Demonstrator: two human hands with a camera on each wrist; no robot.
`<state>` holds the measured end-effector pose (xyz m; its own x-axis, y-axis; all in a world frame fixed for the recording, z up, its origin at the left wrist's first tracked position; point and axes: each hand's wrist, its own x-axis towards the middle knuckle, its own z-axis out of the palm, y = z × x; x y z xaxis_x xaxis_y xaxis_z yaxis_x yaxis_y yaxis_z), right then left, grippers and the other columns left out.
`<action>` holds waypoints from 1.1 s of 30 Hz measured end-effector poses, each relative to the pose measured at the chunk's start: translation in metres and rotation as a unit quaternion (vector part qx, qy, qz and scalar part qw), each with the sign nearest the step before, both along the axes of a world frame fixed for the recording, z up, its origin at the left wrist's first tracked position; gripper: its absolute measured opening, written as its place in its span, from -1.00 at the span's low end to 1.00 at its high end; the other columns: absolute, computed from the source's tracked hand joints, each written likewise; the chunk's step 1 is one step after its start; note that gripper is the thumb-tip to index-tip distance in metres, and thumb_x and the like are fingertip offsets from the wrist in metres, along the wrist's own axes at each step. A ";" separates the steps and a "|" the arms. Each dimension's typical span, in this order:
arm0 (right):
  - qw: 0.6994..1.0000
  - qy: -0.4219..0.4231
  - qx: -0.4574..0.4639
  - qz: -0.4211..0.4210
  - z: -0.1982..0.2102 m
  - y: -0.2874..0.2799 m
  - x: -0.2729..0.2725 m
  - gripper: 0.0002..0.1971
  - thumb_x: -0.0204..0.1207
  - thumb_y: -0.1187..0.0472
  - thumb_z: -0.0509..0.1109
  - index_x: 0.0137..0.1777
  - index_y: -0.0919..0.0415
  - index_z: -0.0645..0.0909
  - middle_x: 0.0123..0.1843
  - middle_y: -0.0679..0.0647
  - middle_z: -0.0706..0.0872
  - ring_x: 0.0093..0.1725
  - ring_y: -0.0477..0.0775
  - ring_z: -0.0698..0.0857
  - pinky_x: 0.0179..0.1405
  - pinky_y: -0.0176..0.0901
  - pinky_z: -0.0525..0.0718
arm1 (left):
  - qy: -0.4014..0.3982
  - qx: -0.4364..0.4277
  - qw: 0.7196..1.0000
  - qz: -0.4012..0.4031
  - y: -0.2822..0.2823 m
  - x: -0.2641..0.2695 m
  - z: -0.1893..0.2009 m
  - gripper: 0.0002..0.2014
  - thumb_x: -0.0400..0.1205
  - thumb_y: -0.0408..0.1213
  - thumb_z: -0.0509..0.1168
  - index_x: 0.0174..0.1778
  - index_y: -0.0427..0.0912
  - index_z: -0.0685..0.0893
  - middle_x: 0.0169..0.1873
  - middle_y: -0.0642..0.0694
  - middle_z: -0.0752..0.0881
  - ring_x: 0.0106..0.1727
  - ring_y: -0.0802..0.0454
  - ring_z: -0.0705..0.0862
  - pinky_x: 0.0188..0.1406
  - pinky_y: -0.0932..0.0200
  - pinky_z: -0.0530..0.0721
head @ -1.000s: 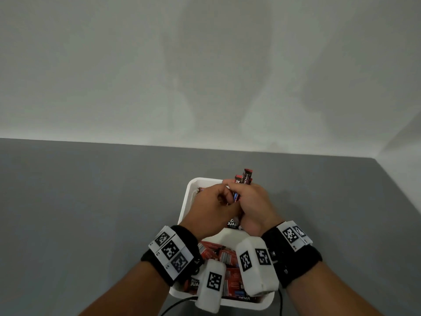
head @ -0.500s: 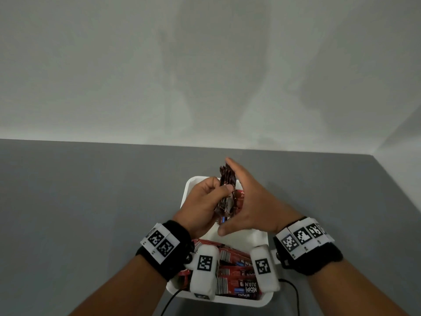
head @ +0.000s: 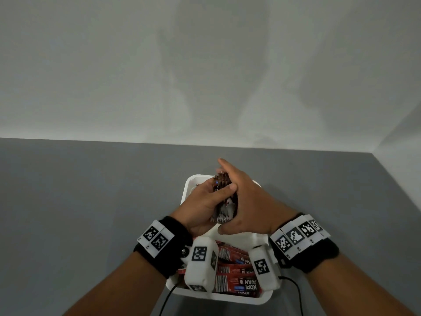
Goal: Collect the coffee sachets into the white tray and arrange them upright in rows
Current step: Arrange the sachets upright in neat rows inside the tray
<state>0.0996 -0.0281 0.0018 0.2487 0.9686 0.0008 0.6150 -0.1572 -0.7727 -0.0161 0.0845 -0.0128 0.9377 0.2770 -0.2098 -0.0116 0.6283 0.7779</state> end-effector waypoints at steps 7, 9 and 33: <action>0.958 0.225 0.042 -0.170 -0.005 0.003 0.005 -0.29 0.37 -0.04 0.69 0.51 -0.01 0.53 0.20 -0.02 0.81 0.12 -0.03 0.83 0.19 0.02 0.79 | 0.054 0.045 0.984 0.164 0.015 0.000 0.001 -0.83 0.66 -0.56 0.31 0.12 -0.44 0.74 0.01 -0.41 0.81 0.00 -0.20 0.83 -0.10 0.00 0.84; 0.950 0.244 0.044 -0.189 -0.007 0.006 -0.002 -0.50 0.42 0.18 0.70 0.34 0.07 0.65 -0.04 0.09 0.88 -0.02 0.05 0.87 0.06 -0.02 0.82 | 0.064 0.065 0.976 0.200 0.013 0.001 -0.002 -0.82 0.64 -0.57 0.36 0.14 -0.47 0.74 0.10 -0.47 0.79 0.07 -0.20 0.83 0.01 -0.09 0.83; 0.971 0.130 0.022 -0.200 -0.023 0.021 0.010 -0.83 0.43 0.44 0.59 -0.13 0.15 0.80 -0.21 0.06 0.86 -0.15 0.11 0.84 -0.03 -0.10 0.81 | 0.130 0.194 0.937 0.258 0.031 -0.020 -0.024 -0.74 0.55 -0.54 0.51 0.09 -0.26 0.64 -0.28 -0.18 0.76 -0.27 -0.13 0.75 -0.27 -0.25 0.83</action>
